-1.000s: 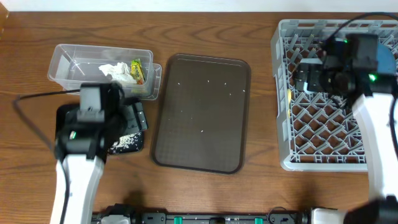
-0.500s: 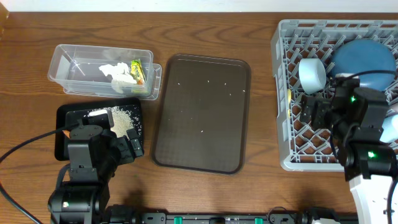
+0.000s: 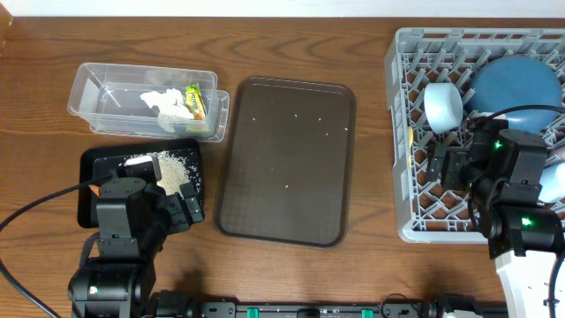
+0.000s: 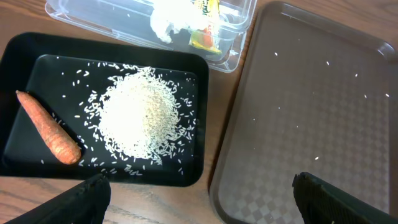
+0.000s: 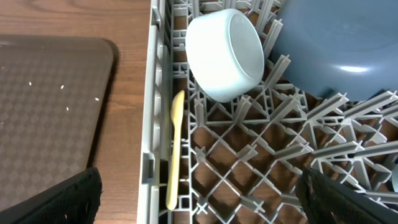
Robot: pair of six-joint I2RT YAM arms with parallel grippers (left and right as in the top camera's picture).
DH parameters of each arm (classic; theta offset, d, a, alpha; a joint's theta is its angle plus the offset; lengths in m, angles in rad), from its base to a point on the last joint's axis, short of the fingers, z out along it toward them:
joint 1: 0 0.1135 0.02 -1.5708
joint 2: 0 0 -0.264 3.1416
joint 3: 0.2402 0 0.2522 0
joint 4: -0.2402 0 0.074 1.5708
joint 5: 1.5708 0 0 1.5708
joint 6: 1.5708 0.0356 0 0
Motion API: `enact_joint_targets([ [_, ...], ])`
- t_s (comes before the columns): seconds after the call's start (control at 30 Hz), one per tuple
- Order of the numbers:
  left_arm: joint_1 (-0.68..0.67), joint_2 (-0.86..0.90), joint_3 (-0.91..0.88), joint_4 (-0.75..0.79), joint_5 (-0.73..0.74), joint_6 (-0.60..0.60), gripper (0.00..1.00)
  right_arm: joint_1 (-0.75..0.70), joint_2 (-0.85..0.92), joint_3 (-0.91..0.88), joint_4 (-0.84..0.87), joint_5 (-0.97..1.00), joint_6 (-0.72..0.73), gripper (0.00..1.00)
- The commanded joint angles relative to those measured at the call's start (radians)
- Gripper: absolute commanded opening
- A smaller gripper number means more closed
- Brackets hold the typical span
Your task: Sort waste into correct bins and load items into the dishwasher rack
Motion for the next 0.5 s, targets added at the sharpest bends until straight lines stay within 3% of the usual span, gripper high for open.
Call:
enact_joint_targets([
  [0.0, 0.003, -0.003, -0.008, -0.003, -0.012, 0.002, 0.96, -0.01, 0.003, -0.008, -0.001, 0.006, -0.008, 0.99],
  [0.47, 0.003, -0.003, -0.008, -0.003, -0.012, 0.002, 0.96, -0.01, -0.005, -0.01, -0.001, 0.007, -0.008, 0.99],
])
